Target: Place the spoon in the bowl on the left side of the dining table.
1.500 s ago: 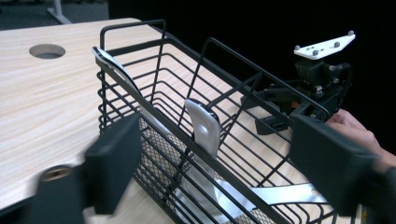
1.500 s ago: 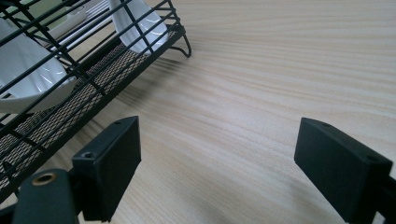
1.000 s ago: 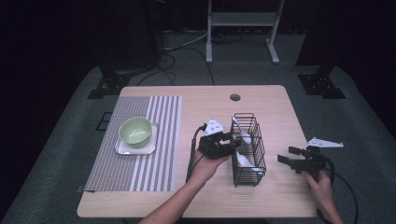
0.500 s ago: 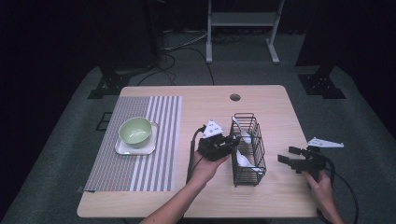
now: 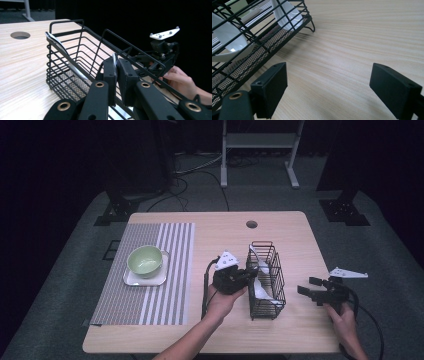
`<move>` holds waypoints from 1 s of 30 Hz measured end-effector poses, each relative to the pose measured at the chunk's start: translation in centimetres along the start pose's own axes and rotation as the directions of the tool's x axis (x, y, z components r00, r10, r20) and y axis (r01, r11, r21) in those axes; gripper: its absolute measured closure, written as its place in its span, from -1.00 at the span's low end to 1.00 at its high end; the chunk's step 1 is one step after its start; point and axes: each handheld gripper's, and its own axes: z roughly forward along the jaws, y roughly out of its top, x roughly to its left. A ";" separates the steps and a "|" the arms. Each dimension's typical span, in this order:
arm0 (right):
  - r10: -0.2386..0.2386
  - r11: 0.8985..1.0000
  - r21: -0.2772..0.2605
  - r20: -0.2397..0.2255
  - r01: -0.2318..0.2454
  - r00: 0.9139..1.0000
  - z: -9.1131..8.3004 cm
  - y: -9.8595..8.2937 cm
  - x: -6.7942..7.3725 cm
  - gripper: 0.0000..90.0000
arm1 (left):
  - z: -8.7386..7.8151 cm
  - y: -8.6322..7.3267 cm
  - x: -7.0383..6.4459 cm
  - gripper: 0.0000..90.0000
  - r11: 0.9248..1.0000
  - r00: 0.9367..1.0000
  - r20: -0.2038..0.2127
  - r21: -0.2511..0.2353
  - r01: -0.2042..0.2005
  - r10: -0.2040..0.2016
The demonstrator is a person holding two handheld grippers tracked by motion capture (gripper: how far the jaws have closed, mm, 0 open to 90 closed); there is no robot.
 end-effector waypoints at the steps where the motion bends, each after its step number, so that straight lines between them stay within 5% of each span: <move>1: 0.000 1.000 0.000 0.000 0.000 1.000 0.0 0.0 0.0 -0.70 | 0.0 0.0 0.0 0.89 1.000 1.000 0.004 -0.001 0.006 -0.006; 18: 0.003 1.000 -0.001 0.001 -0.003 1.000 0.0 0.0 0.0 -0.70 | -0.6 0.7 -0.1 0.89 0.996 0.995 0.059 -0.039 0.081 -0.079; 30: 0.007 1.000 -0.001 0.008 -0.007 1.000 0.0 0.0 0.0 -0.70 | -1.7 2.2 -1.0 0.89 0.987 0.983 0.135 -0.084 0.138 -0.126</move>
